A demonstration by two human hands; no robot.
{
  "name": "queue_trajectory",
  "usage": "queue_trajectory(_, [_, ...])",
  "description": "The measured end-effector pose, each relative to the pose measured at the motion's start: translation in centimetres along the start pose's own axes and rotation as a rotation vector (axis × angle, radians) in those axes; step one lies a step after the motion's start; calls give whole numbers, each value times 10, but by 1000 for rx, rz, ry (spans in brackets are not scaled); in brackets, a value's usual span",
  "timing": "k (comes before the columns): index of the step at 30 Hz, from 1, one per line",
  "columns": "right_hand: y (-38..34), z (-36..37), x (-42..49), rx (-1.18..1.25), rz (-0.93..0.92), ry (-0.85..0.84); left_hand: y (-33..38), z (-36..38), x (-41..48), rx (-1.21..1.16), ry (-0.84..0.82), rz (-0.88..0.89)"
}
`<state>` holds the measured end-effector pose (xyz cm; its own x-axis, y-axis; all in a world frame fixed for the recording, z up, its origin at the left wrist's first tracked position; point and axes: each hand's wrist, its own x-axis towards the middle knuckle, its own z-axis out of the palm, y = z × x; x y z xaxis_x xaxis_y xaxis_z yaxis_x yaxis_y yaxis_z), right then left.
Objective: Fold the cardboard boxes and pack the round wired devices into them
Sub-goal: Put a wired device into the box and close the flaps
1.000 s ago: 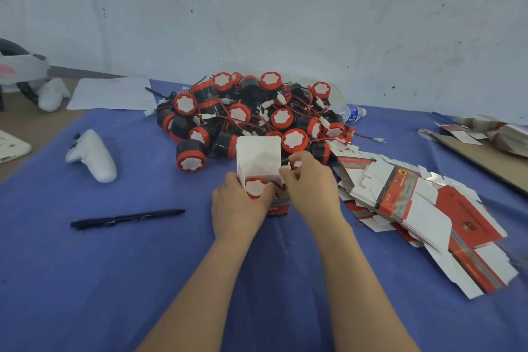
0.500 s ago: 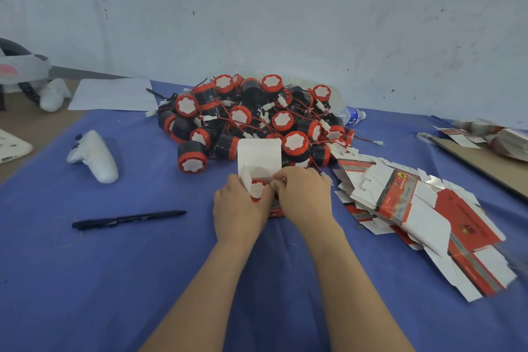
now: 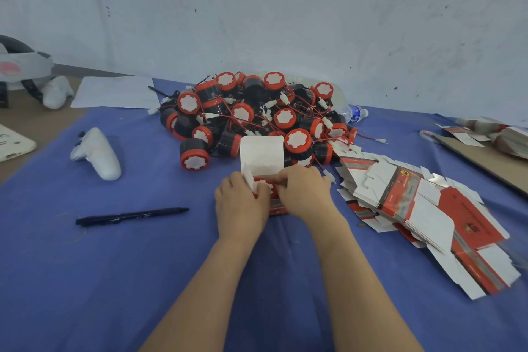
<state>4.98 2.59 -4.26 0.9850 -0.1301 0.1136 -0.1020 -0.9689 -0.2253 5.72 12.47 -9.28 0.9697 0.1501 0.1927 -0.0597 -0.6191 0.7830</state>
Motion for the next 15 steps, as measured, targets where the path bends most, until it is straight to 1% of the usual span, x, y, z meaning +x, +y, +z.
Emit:
queue_trajectory(2, [-3,1,3,17,39,-1,2,-1,-2,53,28,7])
queue_trajectory(3, [-5,1,5,7,57,-7,3,-2,-2,18,40,17])
queue_trajectory(4, [-5,1,6,-4,74,-13,4,-4,-2,-106,36,5])
queue_trajectory(6, [-3,0,7,-12,107,-23,11,-9,-1,-422,-5,-82])
queue_trajectory(7, [-1,-1,8,-14,121,-23,11,-11,0,-501,-35,-101])
queue_trajectory(10, [4,0,6,55,152,9,7,-13,-1,-382,-116,-17])
queue_trajectory(12, [6,3,5,134,152,70,5,-12,-2,-321,-118,45])
queue_trajectory(15, [7,9,6,229,107,163,4,-11,-2,-322,-102,38])
